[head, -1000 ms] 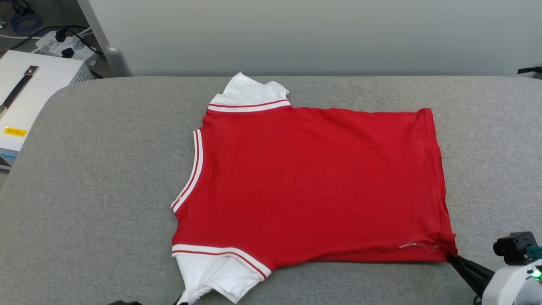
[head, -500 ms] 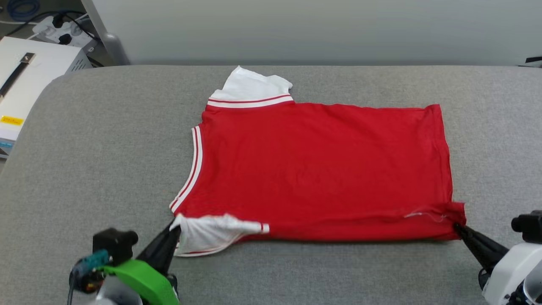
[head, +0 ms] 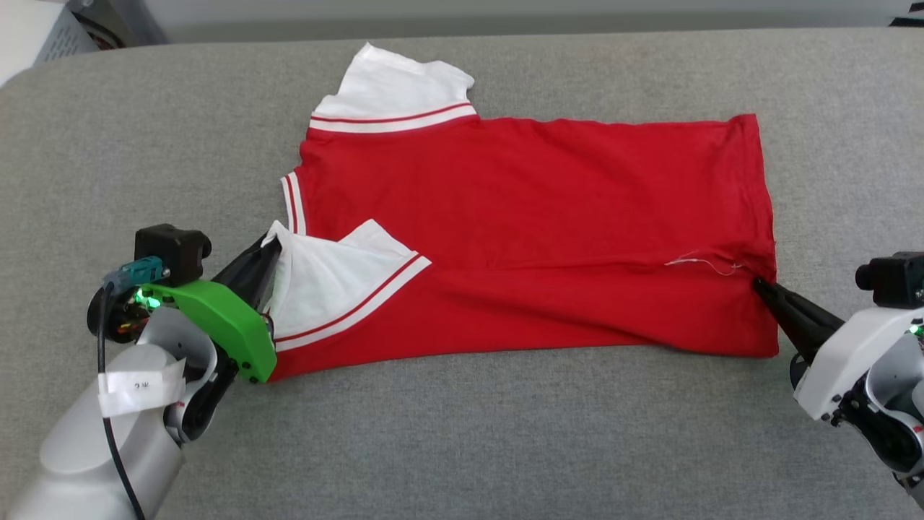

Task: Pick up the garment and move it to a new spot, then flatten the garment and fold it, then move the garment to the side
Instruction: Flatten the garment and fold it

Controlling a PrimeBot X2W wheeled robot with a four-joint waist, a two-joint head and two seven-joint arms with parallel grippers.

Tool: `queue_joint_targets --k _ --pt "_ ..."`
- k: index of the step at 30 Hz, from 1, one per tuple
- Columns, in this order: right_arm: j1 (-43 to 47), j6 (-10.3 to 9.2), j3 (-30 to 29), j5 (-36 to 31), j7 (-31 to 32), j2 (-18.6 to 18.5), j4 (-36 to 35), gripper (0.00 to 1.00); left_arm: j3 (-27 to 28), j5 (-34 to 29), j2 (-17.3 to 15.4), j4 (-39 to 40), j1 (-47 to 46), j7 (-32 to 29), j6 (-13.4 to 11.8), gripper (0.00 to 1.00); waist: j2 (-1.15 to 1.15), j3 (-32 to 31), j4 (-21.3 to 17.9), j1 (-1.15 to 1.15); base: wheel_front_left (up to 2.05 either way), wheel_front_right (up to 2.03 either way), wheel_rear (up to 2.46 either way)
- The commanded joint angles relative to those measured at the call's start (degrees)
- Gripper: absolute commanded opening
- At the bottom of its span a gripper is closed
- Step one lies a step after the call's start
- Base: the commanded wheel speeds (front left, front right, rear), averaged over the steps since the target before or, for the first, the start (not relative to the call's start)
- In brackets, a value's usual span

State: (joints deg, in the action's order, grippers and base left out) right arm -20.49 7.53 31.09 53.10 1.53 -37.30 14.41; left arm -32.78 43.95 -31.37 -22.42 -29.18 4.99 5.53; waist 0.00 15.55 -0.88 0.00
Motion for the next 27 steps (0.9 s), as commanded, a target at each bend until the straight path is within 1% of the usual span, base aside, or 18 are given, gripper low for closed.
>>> queue_joint_targets --k 1,5,11,15,18,19,20,21,23,27 --pt "-1.73 -0.04 0.21 -0.58 0.26 0.46 0.86 0.0 -0.43 -1.03 0.51 -1.76 -2.03 0.24 0.54 0.0 0.0 2.93 -1.13 0.0 0.0 0.0 0.0" --pt "-5.21 -0.04 1.26 -1.12 0.27 1.62 3.8 0.0 -2.13 -0.92 1.98 -8.17 -5.9 1.25 1.49 0.0 0.0 5.01 -1.51 0.0 0.0 0.0 0.0" --pt "-8.69 -0.04 4.48 -1.45 0.72 3.04 8.41 0.0 -6.19 -0.35 3.93 -17.24 -9.12 1.66 1.9 0.0 0.0 6.72 -1.6 0.0 0.0 0.0 0.0" --pt "-9.63 -0.04 6.41 -1.57 0.45 3.72 10.92 0.0 -9.67 1.49 4.9 -19.81 -9.74 2.81 1.93 0.0 0.0 6.71 -1.39 0.0 0.0 0.0 0.0" --pt "-9.61 -0.04 6.82 -0.9 -0.71 3.74 11.31 0.0 -11.27 3.23 5.24 -21.14 -10.06 4.52 1.94 0.0 0.0 5.92 -1.1 0.0 0.0 0.0 0.0" --pt "-9.48 -0.04 6.72 -0.85 -1.32 3.53 11.43 0.24 -11.75 3.57 5.23 -21.78 -10.31 5.15 1.94 0.35 0.0 5.44 -0.89 0.0 0.0 0.0 0.0" --pt "-9.35 -0.04 6.56 -0.94 -1.92 3.3 11.41 0.6 -12.14 3.52 5.11 -22.21 -10.63 5.8 1.94 1.0 0.0 5.03 -0.74 0.0 0.0 0.0 0.0" --pt "-9.11 -0.04 5.96 -1.07 -3.01 3.02 11.36 1.0 -12.56 3.65 5.06 -22.52 -10.97 6.45 1.94 1.0 0.0 4.45 -0.47 0.0 0.0 0.0 0.0" --pt "-8.09 -0.04 3.95 -0.53 -5.17 2.95 10.93 1.0 -12.87 4.11 4.77 -22.52 -11.64 7.47 1.95 1.0 0.0 3.29 0.09 0.0 0.0 0.0 0.0" --pt "-5.17 -0.04 1.63 -1.66 -7.27 2.0 8.01 1.0 -13.64 4.77 2.72 -20.95 -12.66 8.11 1.95 1.0 0.0 1.07 0.68 0.0 0.0 0.0 0.0"
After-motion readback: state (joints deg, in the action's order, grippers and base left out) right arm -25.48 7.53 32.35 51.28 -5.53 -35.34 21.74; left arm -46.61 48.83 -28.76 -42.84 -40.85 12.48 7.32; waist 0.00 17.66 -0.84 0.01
